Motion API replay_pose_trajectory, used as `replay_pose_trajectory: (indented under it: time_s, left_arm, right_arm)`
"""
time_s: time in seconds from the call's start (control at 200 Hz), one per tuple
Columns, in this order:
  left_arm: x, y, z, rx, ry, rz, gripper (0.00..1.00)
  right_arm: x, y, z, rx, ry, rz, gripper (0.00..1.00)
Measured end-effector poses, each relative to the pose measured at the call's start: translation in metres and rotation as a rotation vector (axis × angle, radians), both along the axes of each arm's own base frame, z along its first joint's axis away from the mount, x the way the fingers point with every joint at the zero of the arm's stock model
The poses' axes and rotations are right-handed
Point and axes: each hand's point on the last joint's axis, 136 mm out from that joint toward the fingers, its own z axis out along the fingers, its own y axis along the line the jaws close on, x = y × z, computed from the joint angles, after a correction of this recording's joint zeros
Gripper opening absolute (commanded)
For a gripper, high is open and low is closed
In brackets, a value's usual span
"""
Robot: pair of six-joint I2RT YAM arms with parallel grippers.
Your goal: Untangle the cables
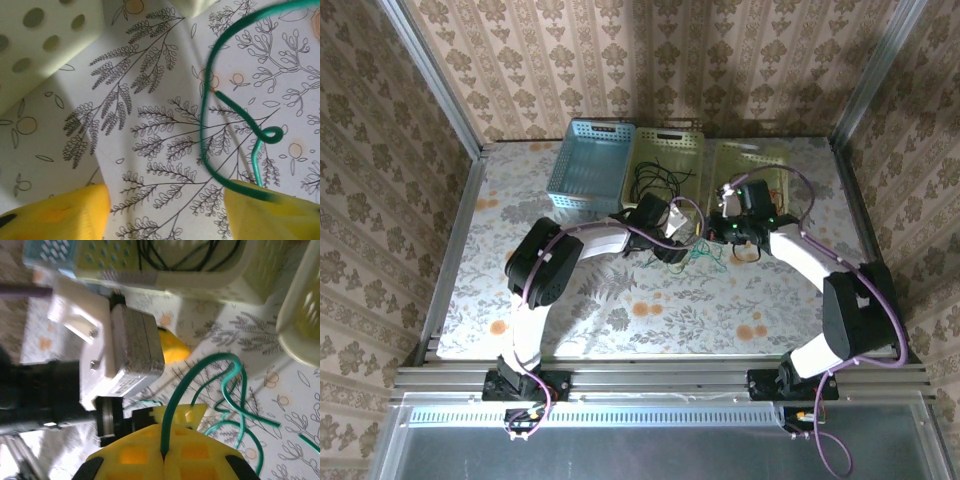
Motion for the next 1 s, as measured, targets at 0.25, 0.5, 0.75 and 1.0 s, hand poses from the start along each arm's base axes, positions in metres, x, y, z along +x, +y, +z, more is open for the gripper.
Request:
replay_pose_trajectory:
  time_s: [0.25,0.5,0.75,1.0]
  left_arm:
    - [0.01,0.005,-0.005,0.002,-0.029,0.056,0.36]
    - [0.012,0.008,-0.006,-0.014,-0.063,0.069,0.37]
    - [0.001,0.008,0.001,-0.018,-0.083,0.04,0.71]
    - [-0.007,0.032,0.026,0.037,-0.107,0.024,0.88]
  right_arm:
    - [0.008,-0.033,0.043,0.238,-0.085,-0.16,0.03]
    - [0.008,-0.054,0.093,0.291,-0.215,-0.234,0.04]
    - [-0.014,-0.05,0.053,0.131,-0.115,-0.196,0.05]
    - [-0.038,-0.048,-0.001,-0.052,0.026,-0.154,0.07]
